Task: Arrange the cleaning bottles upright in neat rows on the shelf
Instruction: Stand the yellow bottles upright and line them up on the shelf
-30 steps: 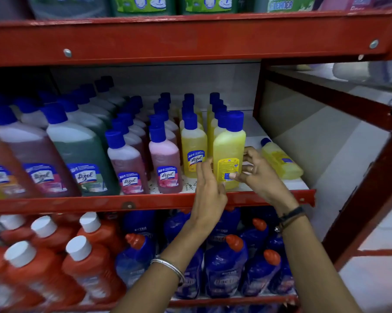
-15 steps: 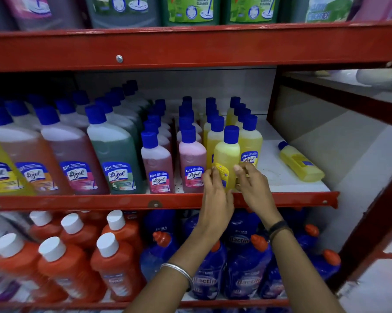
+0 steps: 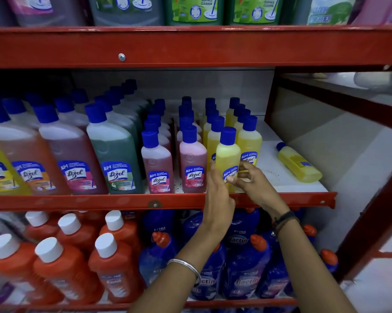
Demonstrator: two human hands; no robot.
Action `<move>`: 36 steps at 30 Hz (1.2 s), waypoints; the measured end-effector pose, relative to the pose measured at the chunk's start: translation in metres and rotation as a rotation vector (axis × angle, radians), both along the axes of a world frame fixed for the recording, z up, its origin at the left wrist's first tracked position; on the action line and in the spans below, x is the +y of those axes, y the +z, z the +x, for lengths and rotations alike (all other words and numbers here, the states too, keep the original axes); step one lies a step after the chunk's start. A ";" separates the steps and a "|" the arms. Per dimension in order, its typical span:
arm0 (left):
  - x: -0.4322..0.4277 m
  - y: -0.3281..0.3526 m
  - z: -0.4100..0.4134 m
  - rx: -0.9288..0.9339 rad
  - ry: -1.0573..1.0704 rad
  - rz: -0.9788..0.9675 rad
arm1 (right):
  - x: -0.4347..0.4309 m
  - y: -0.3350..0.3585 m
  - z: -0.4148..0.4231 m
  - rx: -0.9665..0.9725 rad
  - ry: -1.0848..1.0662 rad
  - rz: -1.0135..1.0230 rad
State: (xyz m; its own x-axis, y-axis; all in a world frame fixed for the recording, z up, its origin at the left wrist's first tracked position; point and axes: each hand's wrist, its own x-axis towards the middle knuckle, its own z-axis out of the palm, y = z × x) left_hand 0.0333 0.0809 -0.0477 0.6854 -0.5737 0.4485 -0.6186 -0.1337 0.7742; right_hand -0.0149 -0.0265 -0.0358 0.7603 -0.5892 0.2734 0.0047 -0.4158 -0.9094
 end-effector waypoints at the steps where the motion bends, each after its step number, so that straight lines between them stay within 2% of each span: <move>1: 0.001 0.000 -0.002 -0.010 0.009 0.019 | 0.001 -0.001 0.002 -0.009 -0.056 -0.018; 5: 0.005 -0.011 -0.012 -0.079 0.021 0.090 | 0.008 -0.009 0.010 -0.016 -0.280 -0.190; 8: 0.008 -0.018 -0.019 -0.125 0.004 0.094 | 0.011 -0.011 0.011 -0.013 -0.297 -0.215; 11: 0.007 -0.017 -0.024 -0.159 0.029 0.039 | 0.011 -0.007 0.003 -0.037 -0.267 -0.195; 14: 0.001 -0.010 -0.030 -0.299 0.042 -0.097 | 0.003 0.000 -0.016 -0.141 -0.296 -0.144; 17: -0.021 0.004 -0.040 -0.384 -0.054 -0.156 | -0.023 0.011 -0.037 -0.265 -0.340 -0.014; 19: -0.045 0.015 -0.048 -0.356 -0.148 -0.162 | -0.051 0.021 -0.049 -0.243 -0.421 -0.039; 21: -0.075 0.022 -0.053 -0.293 -0.217 -0.089 | -0.080 0.030 -0.059 -0.135 -0.492 -0.119; 25: -0.138 0.032 -0.057 -0.033 -0.228 0.157 | -0.135 0.025 -0.071 0.313 -0.692 -0.299; 28: -0.167 0.033 -0.059 0.173 -0.229 0.324 | -0.150 0.020 -0.077 0.593 -0.698 -0.259; 31: -0.182 0.026 -0.061 0.245 -0.192 0.363 | -0.158 0.020 -0.081 0.582 -0.585 -0.111; 34: -0.181 0.022 -0.060 0.265 -0.150 0.338 | -0.165 0.014 -0.084 0.395 -0.526 0.111; 36: -0.173 0.022 -0.058 0.212 -0.148 0.336 | -0.163 0.010 -0.086 0.290 -0.461 0.211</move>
